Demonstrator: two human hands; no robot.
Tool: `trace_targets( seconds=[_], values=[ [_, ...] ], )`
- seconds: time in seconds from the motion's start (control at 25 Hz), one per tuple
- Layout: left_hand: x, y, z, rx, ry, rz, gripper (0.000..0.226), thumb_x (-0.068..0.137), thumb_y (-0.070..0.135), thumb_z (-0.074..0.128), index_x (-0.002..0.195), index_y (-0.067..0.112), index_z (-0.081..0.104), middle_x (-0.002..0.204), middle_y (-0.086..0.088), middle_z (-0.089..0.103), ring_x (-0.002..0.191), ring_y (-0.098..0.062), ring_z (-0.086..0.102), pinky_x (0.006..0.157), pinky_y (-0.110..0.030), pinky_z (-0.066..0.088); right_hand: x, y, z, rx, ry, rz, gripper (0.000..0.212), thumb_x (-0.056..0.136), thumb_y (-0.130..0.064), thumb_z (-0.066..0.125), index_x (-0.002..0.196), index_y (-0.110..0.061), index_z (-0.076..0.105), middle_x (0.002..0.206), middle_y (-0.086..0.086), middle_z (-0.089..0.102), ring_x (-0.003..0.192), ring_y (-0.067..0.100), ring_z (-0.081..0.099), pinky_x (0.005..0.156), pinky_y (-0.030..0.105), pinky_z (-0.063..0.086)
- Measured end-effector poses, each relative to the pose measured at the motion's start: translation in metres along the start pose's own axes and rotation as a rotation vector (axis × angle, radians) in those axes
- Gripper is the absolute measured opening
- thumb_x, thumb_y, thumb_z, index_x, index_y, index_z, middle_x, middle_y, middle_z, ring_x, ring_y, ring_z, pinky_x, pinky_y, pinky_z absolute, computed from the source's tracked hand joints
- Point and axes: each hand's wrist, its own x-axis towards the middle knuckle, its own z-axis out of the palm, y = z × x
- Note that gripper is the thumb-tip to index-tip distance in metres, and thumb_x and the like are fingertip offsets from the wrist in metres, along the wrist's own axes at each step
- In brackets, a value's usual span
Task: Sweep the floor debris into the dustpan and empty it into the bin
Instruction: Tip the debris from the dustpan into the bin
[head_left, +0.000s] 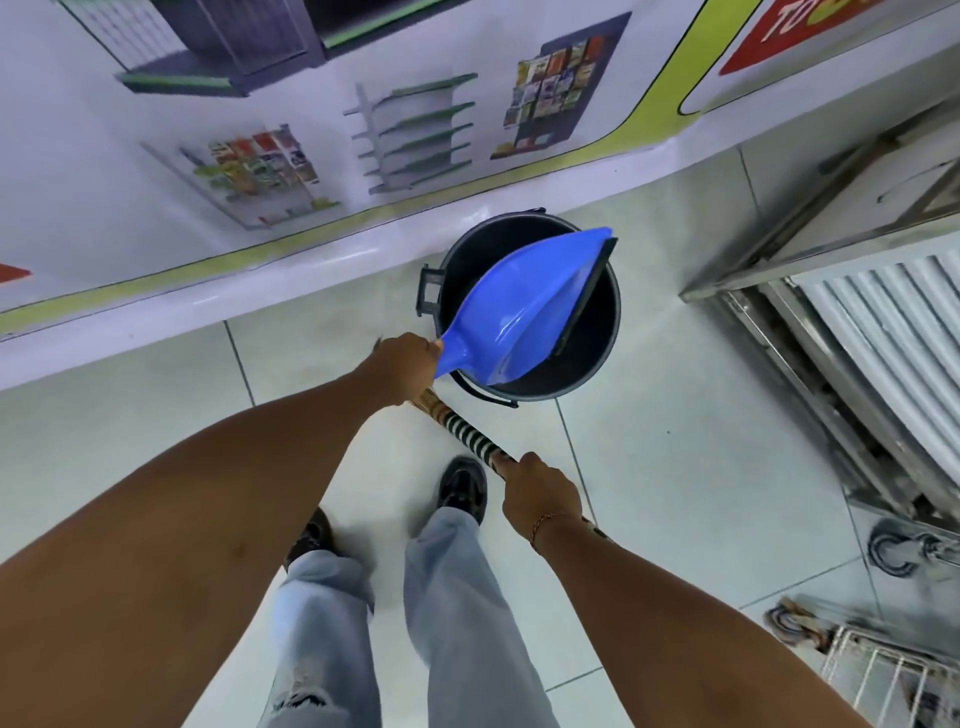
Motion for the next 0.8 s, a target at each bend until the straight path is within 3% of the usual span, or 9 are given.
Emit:
trace_targets(
  seconds=[0.08,0.24,0.36,0.44,0.52,0.68,0.8],
  values=[
    [-0.004,-0.014,0.004,-0.025,0.056,0.038,0.041,0.096,0.005,0.035,0.135,-0.005,0.031,0.118,-0.025,0.056,0.095,-0.036,0.058,0.087,-0.040,0.045,0.000,-0.002,0.005,-0.001,-0.007,0.014,0.051,0.096,-0.015,0.035,0.143,-0.033,0.033,0.123,0.013,0.051,0.108,0.035,0.058,0.088,0.039,0.049],
    [-0.024,-0.057,0.012,-0.176,0.270,0.174,0.034,0.096,0.021,0.042,0.124,0.004,0.049,0.118,-0.023,0.058,0.108,-0.037,0.055,0.092,-0.040,0.042,-0.003,-0.014,0.013,0.070,-0.013,0.059,0.050,0.095,-0.019,0.038,0.142,-0.036,0.034,0.120,0.014,0.055,0.108,0.035,0.058,0.089,0.039,0.049],
    [-0.052,-0.113,0.017,-0.205,0.387,0.163,0.041,0.088,0.013,0.056,0.127,0.002,0.047,0.121,-0.022,0.053,0.110,-0.038,0.053,0.093,-0.041,0.041,-0.007,-0.034,0.016,0.156,0.024,0.092,0.049,0.088,-0.016,0.048,0.136,-0.021,0.044,0.117,0.015,0.061,0.106,0.035,0.059,0.087,0.036,0.048],
    [-0.069,-0.159,0.021,-0.232,0.432,0.075,0.039,0.086,0.005,0.056,0.123,-0.001,0.047,0.119,-0.024,0.051,0.104,-0.040,0.053,0.088,-0.043,0.042,-0.008,-0.053,0.017,0.234,0.048,0.128,0.041,0.082,-0.016,0.056,0.122,-0.011,0.055,0.111,0.015,0.067,0.103,0.034,0.061,0.083,0.032,0.048],
    [-0.084,-0.205,0.024,-0.303,0.456,-0.026,0.035,0.084,0.000,0.054,0.119,-0.002,0.047,0.115,-0.025,0.050,0.100,-0.043,0.054,0.085,-0.046,0.044,-0.008,-0.079,0.018,0.255,0.071,0.102,0.036,0.080,-0.018,0.060,0.116,-0.012,0.060,0.105,0.014,0.070,0.100,0.033,0.062,0.081,0.030,0.048],
    [-0.123,-0.288,0.023,-0.541,0.484,-0.242,0.033,0.075,-0.010,0.047,0.106,0.000,0.044,0.097,-0.009,0.041,0.094,-0.041,0.052,0.081,-0.046,0.045,0.002,-0.155,0.017,0.130,0.123,0.004,0.040,0.081,-0.016,0.058,0.121,-0.025,0.057,0.105,0.014,0.070,0.101,0.036,0.061,0.082,0.034,0.047],
    [-0.155,-0.345,0.031,-0.563,0.442,-0.334,0.032,0.072,-0.012,0.049,0.097,0.005,0.040,0.094,-0.005,0.038,0.089,-0.041,0.053,0.077,-0.047,0.046,0.029,-0.217,0.005,0.019,0.140,-0.071,0.039,0.084,-0.021,0.057,0.123,-0.029,0.056,0.113,0.014,0.067,0.107,0.035,0.060,0.086,0.036,0.048]
  ],
)
